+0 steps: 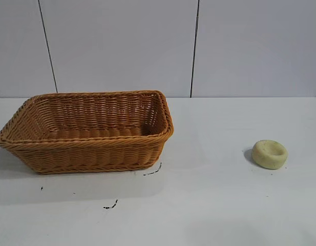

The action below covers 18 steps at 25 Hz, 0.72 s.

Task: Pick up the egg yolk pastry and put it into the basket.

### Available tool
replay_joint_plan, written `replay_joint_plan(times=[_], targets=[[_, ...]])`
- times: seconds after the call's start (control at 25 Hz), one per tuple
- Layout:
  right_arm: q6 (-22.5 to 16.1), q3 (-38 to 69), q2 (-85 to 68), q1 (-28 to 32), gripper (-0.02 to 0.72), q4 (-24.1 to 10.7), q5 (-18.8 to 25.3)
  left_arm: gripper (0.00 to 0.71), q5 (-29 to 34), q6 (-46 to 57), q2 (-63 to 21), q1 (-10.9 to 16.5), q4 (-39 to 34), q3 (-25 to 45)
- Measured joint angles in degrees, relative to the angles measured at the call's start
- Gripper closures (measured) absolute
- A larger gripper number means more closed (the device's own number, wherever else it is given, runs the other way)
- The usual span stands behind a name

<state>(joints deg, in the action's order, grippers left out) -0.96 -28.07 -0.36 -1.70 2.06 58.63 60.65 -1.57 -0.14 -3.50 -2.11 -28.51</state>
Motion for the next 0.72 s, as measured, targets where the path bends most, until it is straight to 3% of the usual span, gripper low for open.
replay_joint_plan(times=[0.52,0.72], targets=[[0.0,-0.86,0.67,0.0,0.008,-2.06,-0.22,0.017,0.0,0.0,0.0,0.0,0.0,0.0],[0.4,-4.59,12.23,0.0,0.008,-2.06,-0.02,0.017,0.0,0.0,0.0,0.0,0.0,0.0]])
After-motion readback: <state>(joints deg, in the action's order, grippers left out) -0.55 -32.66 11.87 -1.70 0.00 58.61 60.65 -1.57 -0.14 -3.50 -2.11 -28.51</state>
